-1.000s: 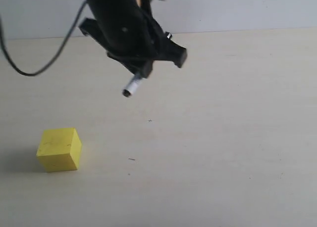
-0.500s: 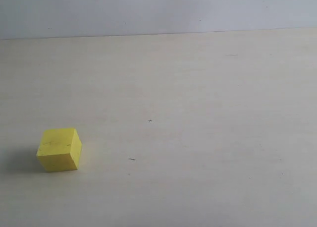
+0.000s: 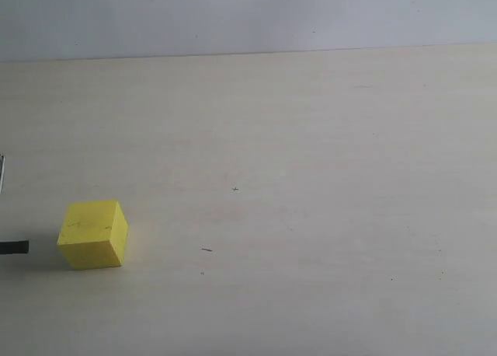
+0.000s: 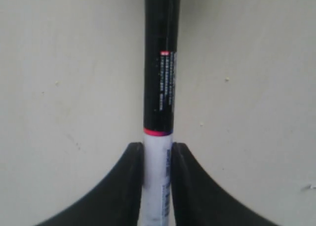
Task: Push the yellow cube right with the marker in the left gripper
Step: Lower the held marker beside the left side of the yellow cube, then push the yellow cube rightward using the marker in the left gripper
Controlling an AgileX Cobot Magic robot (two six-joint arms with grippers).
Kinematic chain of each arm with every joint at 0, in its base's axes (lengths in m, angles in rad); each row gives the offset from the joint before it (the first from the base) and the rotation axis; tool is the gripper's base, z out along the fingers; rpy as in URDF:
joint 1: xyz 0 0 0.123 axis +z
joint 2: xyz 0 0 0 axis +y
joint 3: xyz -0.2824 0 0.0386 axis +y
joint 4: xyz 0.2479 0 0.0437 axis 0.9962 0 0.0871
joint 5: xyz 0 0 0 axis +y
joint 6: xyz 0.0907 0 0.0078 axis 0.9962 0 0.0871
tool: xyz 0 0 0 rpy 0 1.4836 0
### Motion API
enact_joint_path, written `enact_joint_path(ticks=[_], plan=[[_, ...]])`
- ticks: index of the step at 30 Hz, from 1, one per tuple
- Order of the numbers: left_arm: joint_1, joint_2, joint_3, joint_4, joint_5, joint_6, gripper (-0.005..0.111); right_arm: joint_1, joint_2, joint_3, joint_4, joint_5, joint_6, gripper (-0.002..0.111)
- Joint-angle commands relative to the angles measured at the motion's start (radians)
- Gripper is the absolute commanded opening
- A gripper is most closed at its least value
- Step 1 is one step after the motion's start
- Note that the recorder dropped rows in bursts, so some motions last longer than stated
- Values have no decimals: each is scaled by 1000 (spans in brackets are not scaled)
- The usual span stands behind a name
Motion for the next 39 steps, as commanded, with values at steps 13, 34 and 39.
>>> enact_joint_path(ticks=[13,34,39], plan=[[-172,69,2,-124,-110,52,0,-8,-6,5,-1,-8,0,0],[-210,69,2,9,-215,-146,0,-8,-6,5,-1,-8,0,0],[-207,69,2,77,-219,-193,0,-8,-6,5,-1,-8,0,0]])
